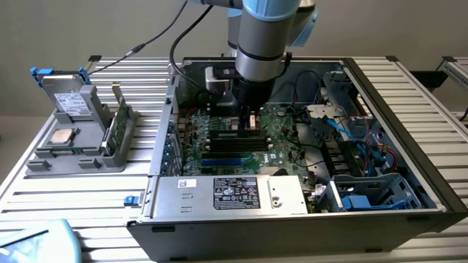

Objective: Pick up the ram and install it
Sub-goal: 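Insert the ram into the slot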

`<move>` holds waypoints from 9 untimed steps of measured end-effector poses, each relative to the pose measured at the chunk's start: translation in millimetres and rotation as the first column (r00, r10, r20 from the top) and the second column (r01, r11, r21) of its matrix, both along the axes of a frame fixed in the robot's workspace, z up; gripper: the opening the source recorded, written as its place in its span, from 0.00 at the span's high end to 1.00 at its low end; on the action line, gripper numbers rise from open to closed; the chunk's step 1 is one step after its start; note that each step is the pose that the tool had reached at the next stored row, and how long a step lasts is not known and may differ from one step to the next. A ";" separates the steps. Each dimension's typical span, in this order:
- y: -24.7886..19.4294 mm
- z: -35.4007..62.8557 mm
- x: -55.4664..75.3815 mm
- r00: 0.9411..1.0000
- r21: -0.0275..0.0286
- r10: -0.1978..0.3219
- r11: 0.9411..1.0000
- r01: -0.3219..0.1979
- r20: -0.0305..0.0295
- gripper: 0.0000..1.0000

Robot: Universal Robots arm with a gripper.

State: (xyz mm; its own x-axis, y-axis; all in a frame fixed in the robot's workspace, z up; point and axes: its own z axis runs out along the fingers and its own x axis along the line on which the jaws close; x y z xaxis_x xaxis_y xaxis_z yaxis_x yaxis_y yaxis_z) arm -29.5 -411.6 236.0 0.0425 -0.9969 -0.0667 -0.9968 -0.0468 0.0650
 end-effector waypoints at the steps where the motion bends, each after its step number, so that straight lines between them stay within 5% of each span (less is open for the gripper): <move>1: -0.5 -0.2 0.0 1.000 0.000 -0.003 1.000 0.003 0.000 0.86; 9: -6.7 -1.4 2.5 1.000 0.000 -0.013 1.000 0.013 -0.008 0.86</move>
State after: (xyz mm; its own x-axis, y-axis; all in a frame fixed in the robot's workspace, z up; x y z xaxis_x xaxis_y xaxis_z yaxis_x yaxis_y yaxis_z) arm -26.9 -418.3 234.6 0.0285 -0.9974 -0.0668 -0.9968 -0.0334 0.0733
